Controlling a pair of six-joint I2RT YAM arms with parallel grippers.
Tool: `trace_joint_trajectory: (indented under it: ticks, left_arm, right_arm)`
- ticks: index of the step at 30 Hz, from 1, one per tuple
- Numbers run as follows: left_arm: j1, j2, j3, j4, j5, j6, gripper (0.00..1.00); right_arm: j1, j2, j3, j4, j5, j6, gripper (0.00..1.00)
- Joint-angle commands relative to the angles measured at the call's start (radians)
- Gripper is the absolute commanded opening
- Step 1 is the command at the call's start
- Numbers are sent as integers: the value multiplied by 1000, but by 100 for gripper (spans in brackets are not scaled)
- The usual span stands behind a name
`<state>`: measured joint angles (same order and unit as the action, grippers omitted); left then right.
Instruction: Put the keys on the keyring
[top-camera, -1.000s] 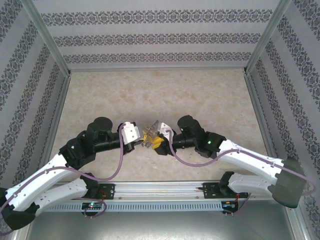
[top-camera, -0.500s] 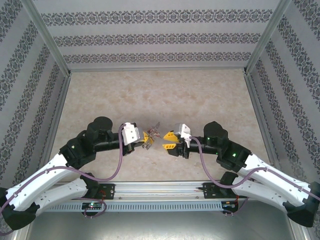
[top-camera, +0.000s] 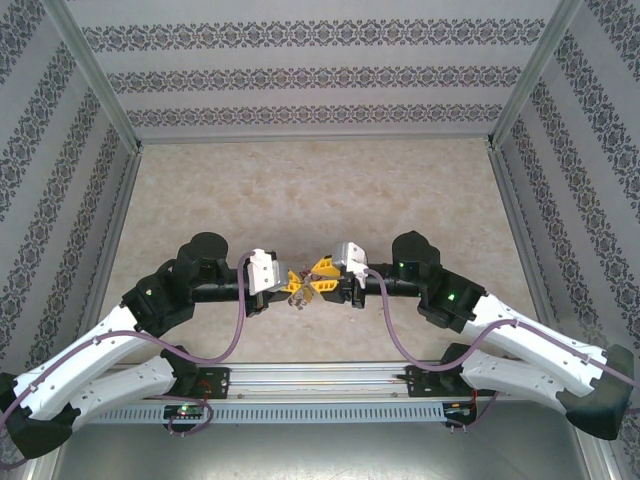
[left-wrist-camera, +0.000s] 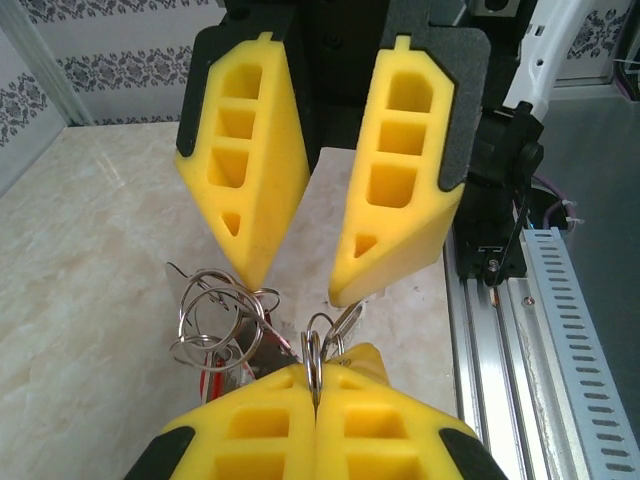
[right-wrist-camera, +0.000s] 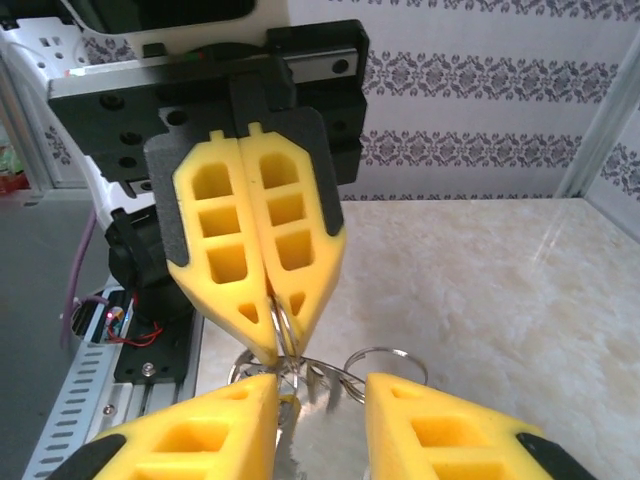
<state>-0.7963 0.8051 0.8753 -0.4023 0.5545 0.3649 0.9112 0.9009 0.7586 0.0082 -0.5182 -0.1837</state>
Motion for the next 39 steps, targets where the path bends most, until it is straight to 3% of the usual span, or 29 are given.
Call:
trace_joint_trajectory:
  ticks: [1,8,25,33,39]
  left_arm:
    - [16,0,40,45,30,-4,0]
    - [19,2,41,48,27,-4,0]
    - [19,7,35,51,40,-8,0]
    - [19,0,35,48,36,-7,0]
    - [19,24,67,0,-37,-14,1]
  right_arm:
    - [21,-10,21,28,-26,-40,28]
    - [40,-71,-2,15,25,-84,30]
    - [45,66,73,-2,-15,-119,23]
    - [48,81,81,-27,-11,-128,1]
    - [48,49,76,-33,17,-137,0]
